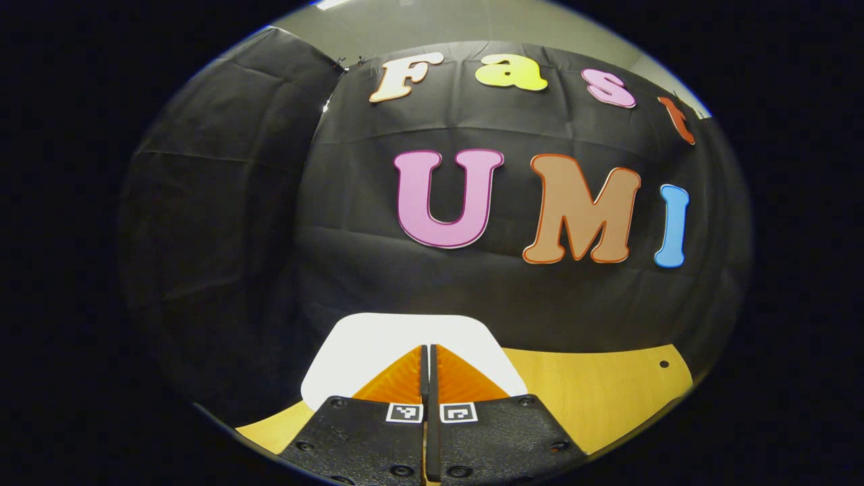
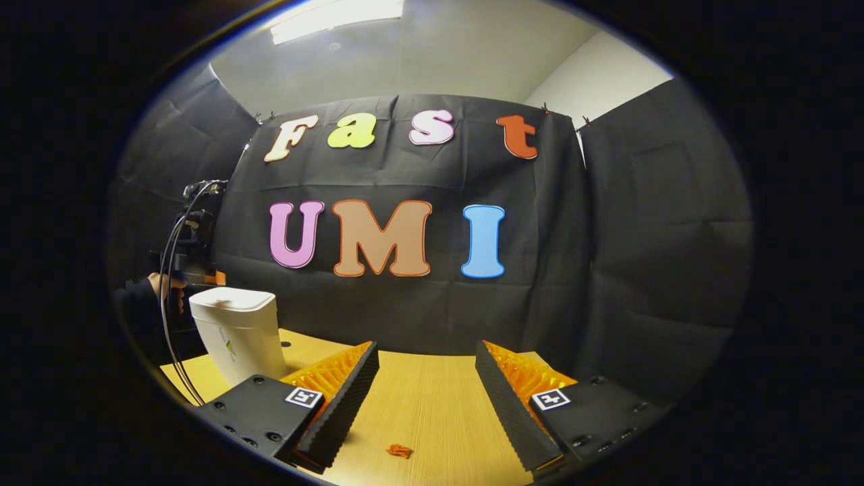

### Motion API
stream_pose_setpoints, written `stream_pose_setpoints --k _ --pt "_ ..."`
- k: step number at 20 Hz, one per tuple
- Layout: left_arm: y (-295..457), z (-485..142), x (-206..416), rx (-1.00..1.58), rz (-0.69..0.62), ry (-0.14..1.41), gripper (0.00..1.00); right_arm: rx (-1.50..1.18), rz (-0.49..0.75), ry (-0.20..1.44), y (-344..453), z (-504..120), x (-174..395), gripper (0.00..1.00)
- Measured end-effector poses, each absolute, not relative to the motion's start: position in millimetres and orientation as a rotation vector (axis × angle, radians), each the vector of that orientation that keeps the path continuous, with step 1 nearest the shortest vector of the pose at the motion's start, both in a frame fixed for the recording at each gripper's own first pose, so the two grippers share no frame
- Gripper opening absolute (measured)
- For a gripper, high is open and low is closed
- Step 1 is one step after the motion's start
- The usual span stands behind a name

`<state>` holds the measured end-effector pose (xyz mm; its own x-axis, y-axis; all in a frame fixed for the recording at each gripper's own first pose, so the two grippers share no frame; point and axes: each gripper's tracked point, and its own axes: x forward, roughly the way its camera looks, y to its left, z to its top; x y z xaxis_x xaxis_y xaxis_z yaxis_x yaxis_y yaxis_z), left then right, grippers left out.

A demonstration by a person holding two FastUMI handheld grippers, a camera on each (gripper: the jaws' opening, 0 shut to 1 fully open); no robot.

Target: Press the lid of the desktop garbage bin to open it, pick up the crumpled paper on the desktop and throw it into the bin, then pick up the pop can on the desktop and drop it into the bin, and finally close the garbage bin lid.

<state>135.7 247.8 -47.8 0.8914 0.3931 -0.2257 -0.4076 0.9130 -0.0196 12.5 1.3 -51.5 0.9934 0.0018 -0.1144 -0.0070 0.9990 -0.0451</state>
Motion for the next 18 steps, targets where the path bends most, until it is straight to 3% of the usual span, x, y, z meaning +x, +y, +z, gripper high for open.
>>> stream_pose_setpoints --k 4,5,7,8,14,15,16,17,18 --pt "249.1 -84.9 135.3 -0.09 0.401 0.327 0.0 -0.072 0.007 0.138 9.4 -55.9 16.1 1.0" --pt "252.2 -75.6 135.9 -0.076 0.405 0.266 0.0 -0.076 0.012 0.141 11.7 -56.6 17.3 1.0" --pt "251.2 -85.2 135.5 -0.107 0.39 0.318 0.0 -0.075 0.026 0.145 18.3 -58.5 19.9 0.96" --pt "250.0 -81.3 137.8 -0.089 0.377 0.298 0.0 -0.071 0.034 0.143 22.0 -58.2 22.7 1.0" --pt "247.0 -50.8 138.7 -0.028 0.389 0.143 0.0 -0.04 0.08 0.129 34.7 -52.9 31.8 0.96" --pt "242.2 -34.7 136.2 -0.022 0.379 0.092 0.0 -0.034 0.088 0.129 36.2 -53.2 33.4 1.0" --pt "234.9 -19.7 132.9 -0.016 0.371 0.041 0.07 -0.029 0.095 0.13 38.4 -52.9 34.1 0.96" --pt "225.8 -5.4 128.7 -0.009 0.347 -0.002 0.12 -0.026 0.101 0.132 40.1 -54.9 33.5 1.0" --pt "219.6 5.7 124.0 0.005 0.339 -0.038 0.25 -0.025 0.107 0.134 40.9 -56.3 33.4 0.96"
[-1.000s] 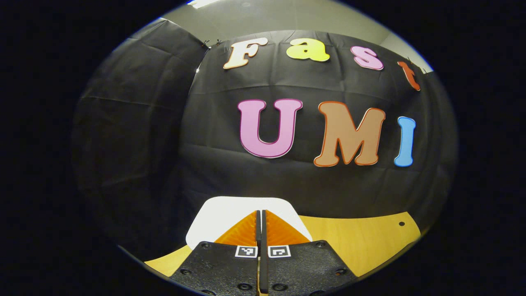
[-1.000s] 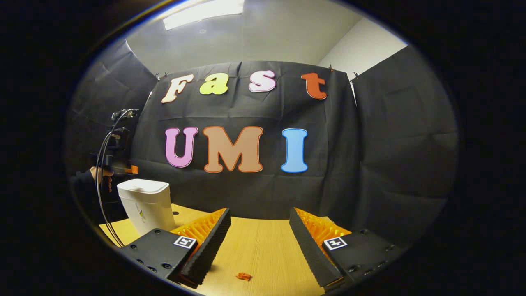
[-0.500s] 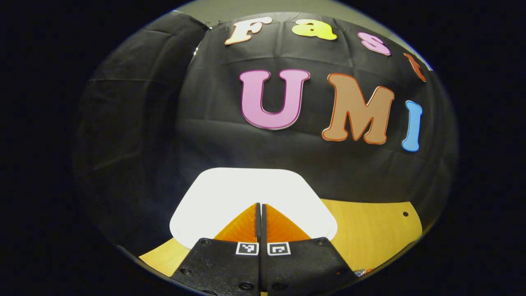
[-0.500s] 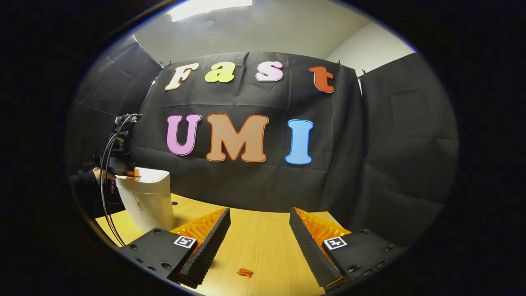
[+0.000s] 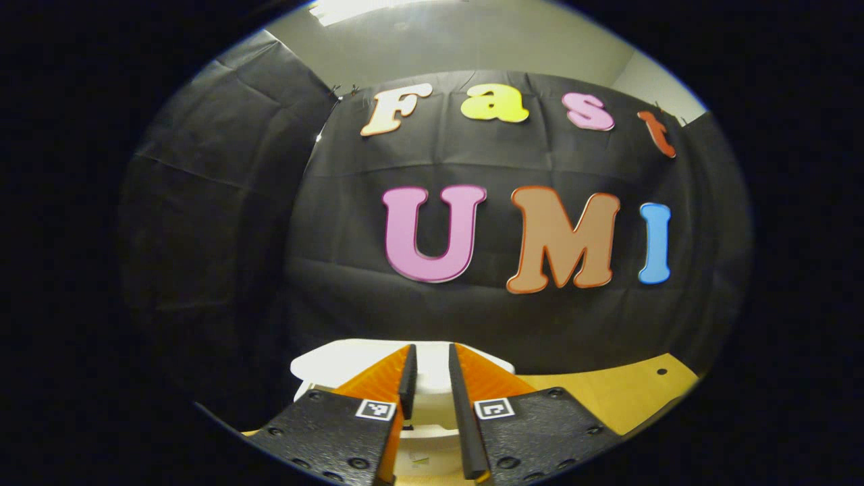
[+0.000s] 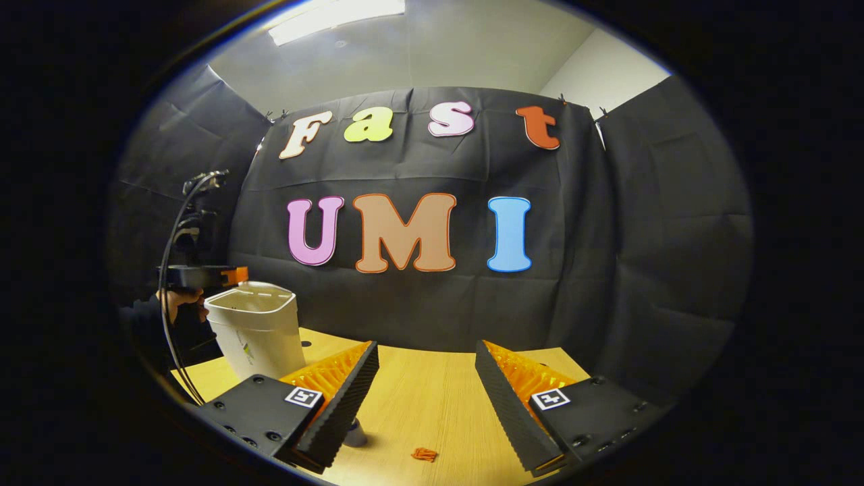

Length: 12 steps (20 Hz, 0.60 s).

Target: Press the lid of the desktop garbage bin to open it, pick up the crumpled paper on the desktop and throw it into the bin, then pick up the pop can on the desktop and drop it into the bin, and finally close the garbage bin lid.

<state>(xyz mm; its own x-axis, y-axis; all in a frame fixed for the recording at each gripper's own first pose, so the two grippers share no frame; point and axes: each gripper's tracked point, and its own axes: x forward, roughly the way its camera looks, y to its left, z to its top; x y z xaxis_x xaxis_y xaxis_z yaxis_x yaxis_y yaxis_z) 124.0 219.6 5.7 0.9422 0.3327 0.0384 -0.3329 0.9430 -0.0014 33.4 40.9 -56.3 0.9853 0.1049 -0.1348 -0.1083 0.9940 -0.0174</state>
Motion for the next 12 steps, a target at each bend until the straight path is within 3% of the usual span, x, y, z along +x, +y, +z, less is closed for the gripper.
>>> stream_pose_setpoints --k 4,6,12 --pt "195.7 24.3 93.3 0.028 0.308 -0.109 0.83 -0.01 0.122 0.155 40.3 -68.3 36.2 0.96" --pt "181.9 22.0 77.8 0.028 0.289 -0.121 0.92 -0.003 0.126 0.173 38.6 -77.8 41.5 0.96" --pt "140.9 6.0 44.0 0.034 0.228 -0.099 0.92 -0.013 0.118 0.228 29.6 -113.5 60.1 0.96"
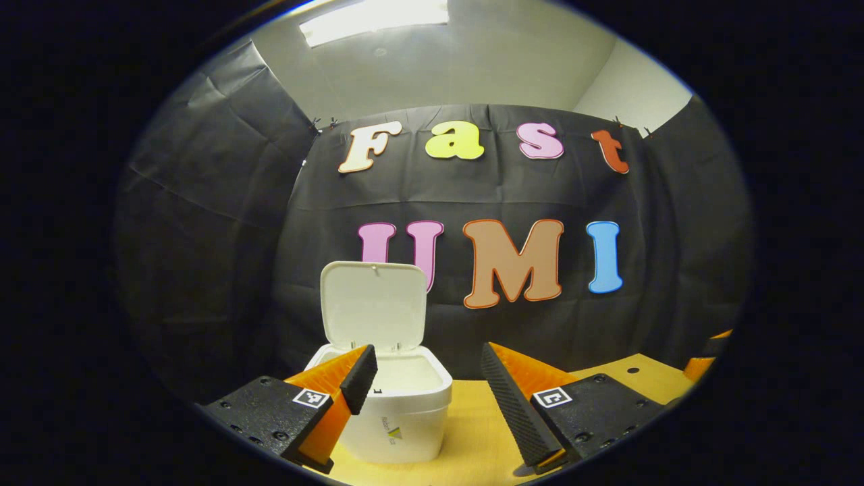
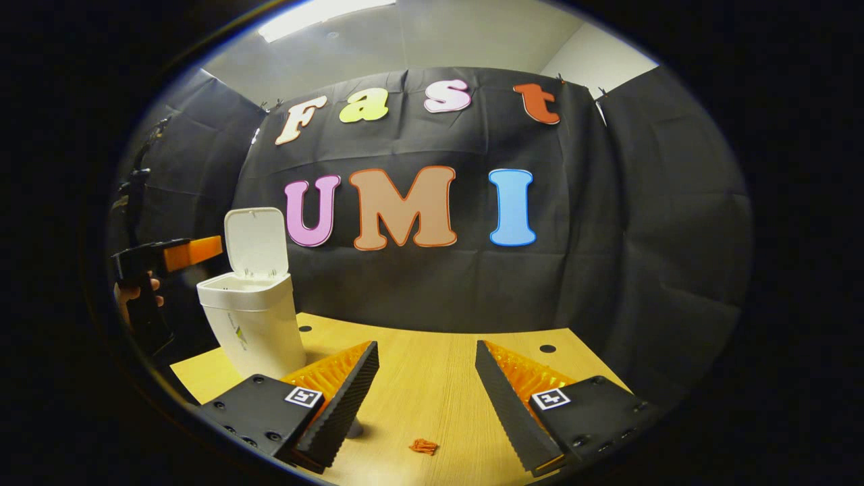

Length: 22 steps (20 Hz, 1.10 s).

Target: Press the lid of the desktop garbage bin to open it, pick up the crumpled paper on the desktop and throw it into the bin, then pick up the pop can on the desktop and drop it into the bin, and finally close the garbage bin lid.

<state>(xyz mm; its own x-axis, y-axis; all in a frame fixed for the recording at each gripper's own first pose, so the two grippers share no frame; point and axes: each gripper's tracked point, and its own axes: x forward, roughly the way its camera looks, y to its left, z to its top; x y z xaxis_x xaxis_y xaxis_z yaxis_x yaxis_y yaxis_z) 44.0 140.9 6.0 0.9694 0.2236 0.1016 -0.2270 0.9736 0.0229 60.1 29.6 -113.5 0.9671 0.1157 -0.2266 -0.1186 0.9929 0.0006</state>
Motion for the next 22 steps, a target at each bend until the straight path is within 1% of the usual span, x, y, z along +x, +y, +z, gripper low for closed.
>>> stream_pose_setpoints --k 1,2,3,8,14,15,16,17,18,21,22 --pt "134.0 2.3 39.8 0.025 0.215 -0.093 0.93 -0.017 0.121 0.242 29.6 -121.7 62.5 0.96" --pt "128.4 -3.4 34.9 0.019 0.204 -0.084 0.93 -0.019 0.124 0.255 30.8 -129.0 64.0 1.0" --pt "124.0 -7.4 30.7 0.021 0.198 -0.074 0.92 -0.022 0.127 0.27 31.5 -137.6 67.2 0.96" --pt "112.3 -26.9 12.3 0.027 0.188 -0.016 0.93 -0.038 0.147 0.38 40.8 -193.6 78.3 0.97" --pt "108.8 -33.5 -6.4 0.039 0.198 0.022 0.93 -0.06 0.15 0.551 45.4 -274.3 86.9 0.97" --pt "108.9 -33.6 -8.3 0.042 0.199 0.028 0.92 -0.067 0.146 0.57 43.3 -286.8 82.2 0.97" --pt "108.3 -35.0 -11.1 0.044 0.199 0.032 0.93 -0.074 0.144 0.587 44.0 -296.2 82.5 1.0" --pt "106.6 -35.2 -13.8 0.046 0.2 0.036 0.92 -0.082 0.143 0.609 44.0 -306.7 82.3 0.97" --pt "106.5 -37.3 -15.4 0.048 0.2 0.041 0.93 -0.094 0.139 0.634 44.4 -316.1 82.2 1.0" --pt "106.9 -39.8 -21.4 0.051 0.204 0.057 0.93 -0.139 0.15 0.705 44.6 -347.2 80.1 0.88" --pt "108.3 -41.1 -23.1 0.054 0.207 0.063 0.92 -0.154 0.16 0.73 46.7 -357.4 79.0 0.87"
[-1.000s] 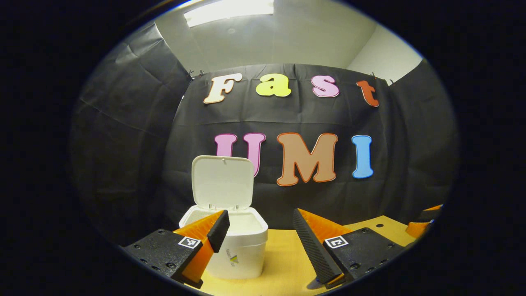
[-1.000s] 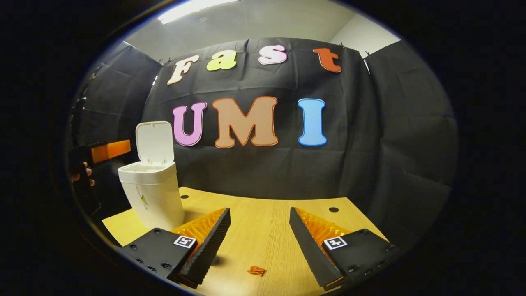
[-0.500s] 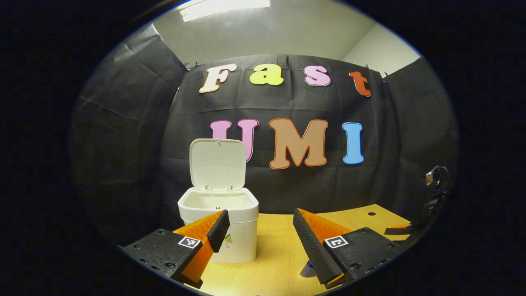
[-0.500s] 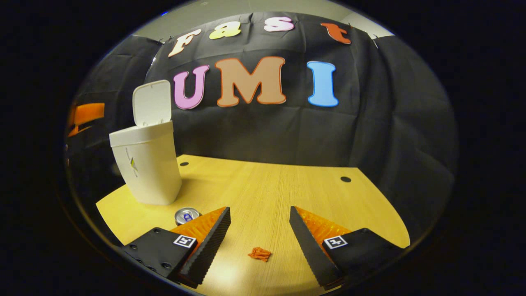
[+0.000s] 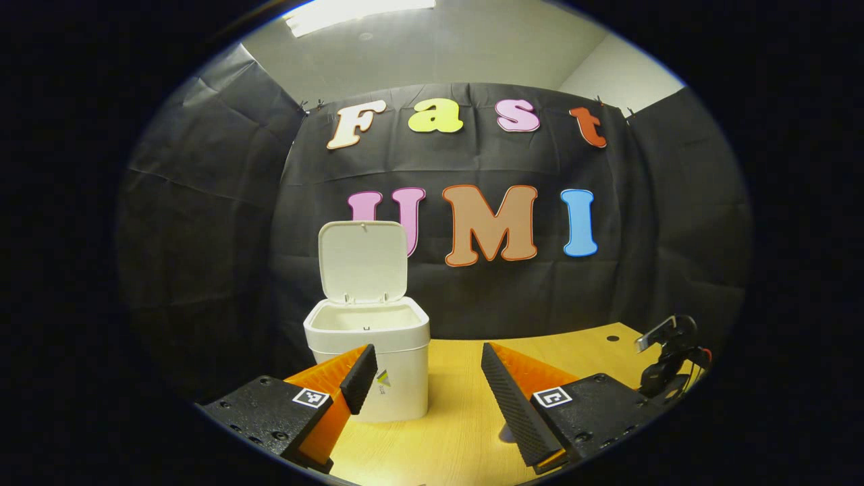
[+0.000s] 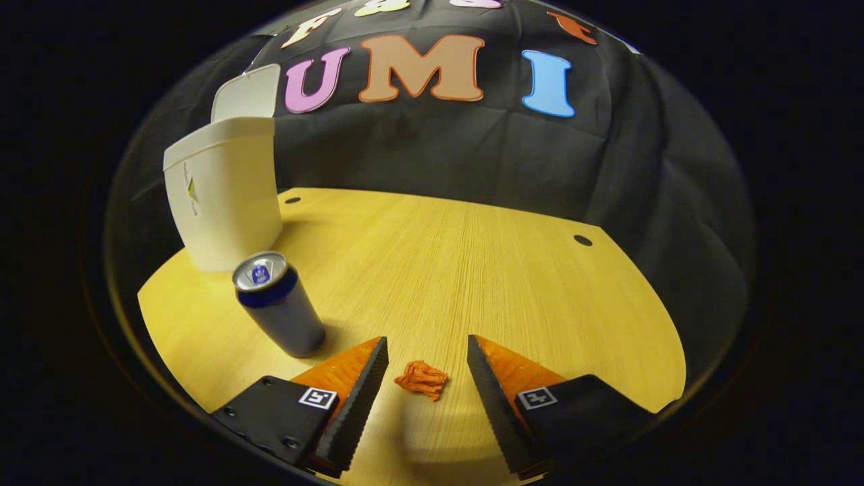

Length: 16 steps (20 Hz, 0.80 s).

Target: Press the lid of the desktop garbage bin to open it, pick up the crumpled paper on the desktop and throw it into the bin, then pick up the pop can on the desktop and drop it into the bin, and finally close the garbage bin lid.

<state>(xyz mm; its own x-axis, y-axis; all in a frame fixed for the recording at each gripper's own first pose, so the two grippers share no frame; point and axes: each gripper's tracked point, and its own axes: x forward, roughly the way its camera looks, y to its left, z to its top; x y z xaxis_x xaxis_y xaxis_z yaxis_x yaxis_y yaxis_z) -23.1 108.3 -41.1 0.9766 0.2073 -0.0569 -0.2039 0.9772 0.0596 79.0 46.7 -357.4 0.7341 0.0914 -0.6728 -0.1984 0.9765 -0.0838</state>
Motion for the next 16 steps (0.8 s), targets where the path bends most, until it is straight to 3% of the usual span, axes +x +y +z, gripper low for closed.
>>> stream_pose_setpoints --k 1,2,4,7,9,10,11,16 --pt "110.1 -41.6 -24.9 0.058 0.211 0.068 0.93 -0.168 0.162 0.757 47.9 -365.9 77.5 0.87" --pt "111.9 -42.9 -27.0 0.063 0.216 0.073 0.92 -0.18 0.159 0.771 48.0 -372.2 77.9 0.8" --pt "116.4 -42.4 -29.7 0.07 0.224 0.077 0.92 -0.199 0.156 0.789 48.7 -381.0 77.2 0.85" --pt "121.8 -40.4 -31.8 0.08 0.234 0.079 0.94 -0.198 0.152 0.832 47.4 -395.7 73.6 0.73" --pt "123.7 -41.0 -32.7 0.079 0.236 0.081 0.93 -0.197 0.157 0.851 46.1 -399.3 71.1 0.77" --pt "123.2 -41.0 -32.4 0.078 0.235 0.081 0.94 -0.202 0.158 0.849 45.4 -400.0 73.3 0.68" --pt "122.2 -41.0 -31.9 0.078 0.233 0.082 0.94 -0.206 0.174 0.852 48.2 -400.7 72.4 0.74" --pt "115.5 -41.5 -29.9 0.075 0.215 0.08 0.93 -0.167 0.225 0.86 51.5 -401.5 72.9 0.53"
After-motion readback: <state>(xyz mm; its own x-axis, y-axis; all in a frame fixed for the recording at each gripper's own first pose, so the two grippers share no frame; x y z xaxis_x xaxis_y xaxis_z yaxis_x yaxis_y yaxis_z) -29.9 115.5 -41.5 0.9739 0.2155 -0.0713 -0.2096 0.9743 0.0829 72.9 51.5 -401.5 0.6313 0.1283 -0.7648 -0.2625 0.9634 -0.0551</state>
